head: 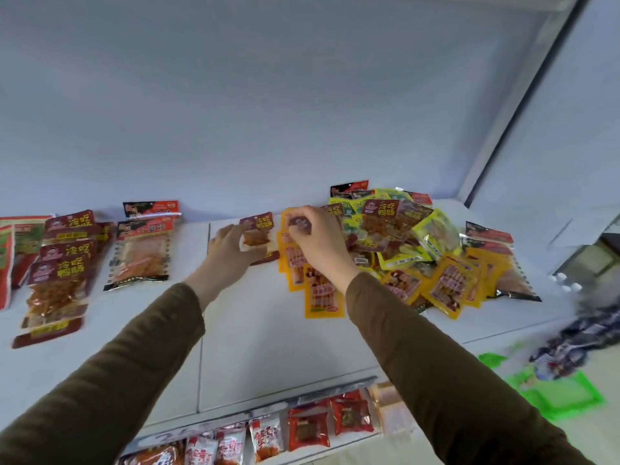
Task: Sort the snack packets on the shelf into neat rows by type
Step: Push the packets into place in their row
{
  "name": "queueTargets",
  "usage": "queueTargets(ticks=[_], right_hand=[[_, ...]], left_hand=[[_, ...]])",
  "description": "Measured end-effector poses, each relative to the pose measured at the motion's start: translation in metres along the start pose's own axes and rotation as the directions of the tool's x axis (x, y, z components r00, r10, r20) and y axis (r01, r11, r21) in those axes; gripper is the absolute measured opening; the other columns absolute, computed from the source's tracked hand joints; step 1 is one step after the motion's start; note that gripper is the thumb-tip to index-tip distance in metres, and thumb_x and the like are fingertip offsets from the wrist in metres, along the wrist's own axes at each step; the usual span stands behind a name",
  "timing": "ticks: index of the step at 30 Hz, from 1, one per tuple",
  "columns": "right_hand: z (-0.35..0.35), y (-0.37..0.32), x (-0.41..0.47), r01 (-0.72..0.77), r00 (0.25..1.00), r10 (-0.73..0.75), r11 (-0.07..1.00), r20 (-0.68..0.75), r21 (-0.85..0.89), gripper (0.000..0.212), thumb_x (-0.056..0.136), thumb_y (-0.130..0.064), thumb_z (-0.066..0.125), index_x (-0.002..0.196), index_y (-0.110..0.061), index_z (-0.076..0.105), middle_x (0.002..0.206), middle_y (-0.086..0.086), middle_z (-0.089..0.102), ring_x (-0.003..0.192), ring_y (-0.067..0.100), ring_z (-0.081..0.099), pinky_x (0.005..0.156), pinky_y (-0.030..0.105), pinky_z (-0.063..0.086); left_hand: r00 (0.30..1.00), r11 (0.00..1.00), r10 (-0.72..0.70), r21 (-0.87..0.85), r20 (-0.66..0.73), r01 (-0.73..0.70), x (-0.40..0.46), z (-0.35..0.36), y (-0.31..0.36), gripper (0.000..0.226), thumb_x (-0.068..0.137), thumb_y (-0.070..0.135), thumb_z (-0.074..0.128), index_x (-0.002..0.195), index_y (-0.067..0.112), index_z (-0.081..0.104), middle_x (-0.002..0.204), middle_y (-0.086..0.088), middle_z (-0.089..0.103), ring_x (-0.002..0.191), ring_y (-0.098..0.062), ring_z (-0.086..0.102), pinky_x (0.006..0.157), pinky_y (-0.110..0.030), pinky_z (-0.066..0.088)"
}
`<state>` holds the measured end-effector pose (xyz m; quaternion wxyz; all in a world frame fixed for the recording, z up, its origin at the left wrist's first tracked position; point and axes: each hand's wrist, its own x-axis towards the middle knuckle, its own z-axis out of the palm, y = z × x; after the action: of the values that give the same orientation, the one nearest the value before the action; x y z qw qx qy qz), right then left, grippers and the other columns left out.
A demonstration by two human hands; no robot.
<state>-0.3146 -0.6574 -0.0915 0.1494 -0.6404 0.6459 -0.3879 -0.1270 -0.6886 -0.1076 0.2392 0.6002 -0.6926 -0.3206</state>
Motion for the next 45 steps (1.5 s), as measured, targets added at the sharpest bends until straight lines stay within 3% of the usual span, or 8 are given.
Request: queueTargets(ticks=[8,15,22,26,31,36,42,45], right_hand=[[-0.073,0.076,-0.005,-0.004,0.972,0.009,1.000,0.236,-0.024,0.041,0.104,-0.024,0.056,0.145,-0.021,0.052,0.147,-0.003,0.052,0.131,0.015,0.051,0.097,0.023,0.039],[-0.070,0.097,0.005,0.101,0.947,-0.034,0.975,0.319,-0.196,0.041,0.105,-0.026,0.052,0.145,-0.018,0.052,0.146,0.004,0.053,0.140,0.027,0.038,0.115,0.042,0.035],[-0.054,0.085,0.047,0.150,0.963,0.000,0.830,0.269,-0.537,0.057,0.101,-0.049,0.052,0.146,-0.016,0.047,0.145,0.008,0.052,0.139,0.032,0.038,0.108,0.047,0.039],[-0.036,0.078,0.066,0.120,0.953,0.071,0.803,0.293,-0.584,0.079,0.088,-0.062,0.065,0.142,-0.008,0.045,0.141,0.015,0.050,0.132,0.034,0.045,0.095,0.044,0.049],[-0.042,0.089,0.083,-0.065,0.946,0.179,0.922,0.269,-0.382,0.072,0.087,-0.033,0.079,0.142,-0.005,0.042,0.135,0.015,0.057,0.118,0.032,0.061,0.086,0.038,0.051],[-0.065,0.092,0.079,-0.062,0.997,0.062,0.998,-0.036,0.008,0.016,0.103,-0.011,0.050,0.117,-0.014,0.057,0.107,0.000,0.065,0.095,0.019,0.065,0.065,0.025,0.046],[-0.071,0.064,0.046,-0.100,0.987,0.152,0.823,-0.046,0.559,0.027,0.104,-0.008,0.049,0.129,-0.018,0.053,0.106,-0.002,0.061,0.086,0.004,0.060,0.064,0.008,0.047],[-0.055,0.061,0.024,-0.113,0.993,0.117,0.862,0.022,0.494,0.033,0.103,-0.003,0.044,0.131,-0.020,0.049,0.116,-0.002,0.057,0.101,0.012,0.059,0.085,0.024,0.051]], left_hand=[[0.985,0.960,-0.166,0.219,-0.048,0.172,0.028,0.057,0.021,0.067,0.091,0.058,0.044,0.151,0.029,0.041,0.159,-0.014,0.033,0.146,-0.039,0.027,0.121,-0.054,0.022],[0.953,0.916,-0.212,0.297,-0.216,0.271,0.033,0.064,0.033,0.042,0.094,0.056,0.056,0.122,0.024,0.057,0.124,-0.017,0.051,0.118,-0.040,0.046,0.100,-0.048,0.042],[0.898,0.915,-0.390,-0.190,-0.205,0.355,0.034,0.047,0.038,0.108,0.074,0.012,0.087,0.153,0.025,0.016,0.108,-0.006,0.069,0.107,-0.026,0.065,0.101,-0.049,0.053],[0.861,0.865,-0.423,-0.408,-0.281,0.292,0.028,0.037,0.034,0.078,0.081,0.011,0.085,0.143,0.014,0.037,0.116,-0.006,0.071,0.098,-0.025,0.069,0.086,-0.041,0.059],[0.888,0.680,-0.424,-0.710,-0.179,0.182,0.021,0.037,0.049,0.037,0.092,0.005,0.073,0.120,0.015,0.052,0.109,-0.010,0.075,0.084,-0.023,0.077,0.070,-0.039,0.062],[0.929,0.639,-0.362,-0.745,-0.071,0.192,0.019,0.058,0.075,0.031,0.103,0.009,0.055,0.132,0.017,0.047,0.109,-0.012,0.071,0.082,-0.024,0.074,0.065,-0.037,0.058],[0.964,0.483,-0.230,-0.844,0.133,0.232,0.012,0.071,0.115,0.054,0.098,0.062,0.050,0.128,0.018,0.058,0.116,-0.012,0.072,0.098,-0.030,0.074,0.078,-0.041,0.061],[0.982,0.583,-0.173,-0.796,0.075,0.163,0.011,0.084,0.124,0.048,0.095,0.040,0.069,0.132,0.018,0.048,0.113,-0.011,0.073,0.079,-0.016,0.076,0.065,-0.026,0.060]])
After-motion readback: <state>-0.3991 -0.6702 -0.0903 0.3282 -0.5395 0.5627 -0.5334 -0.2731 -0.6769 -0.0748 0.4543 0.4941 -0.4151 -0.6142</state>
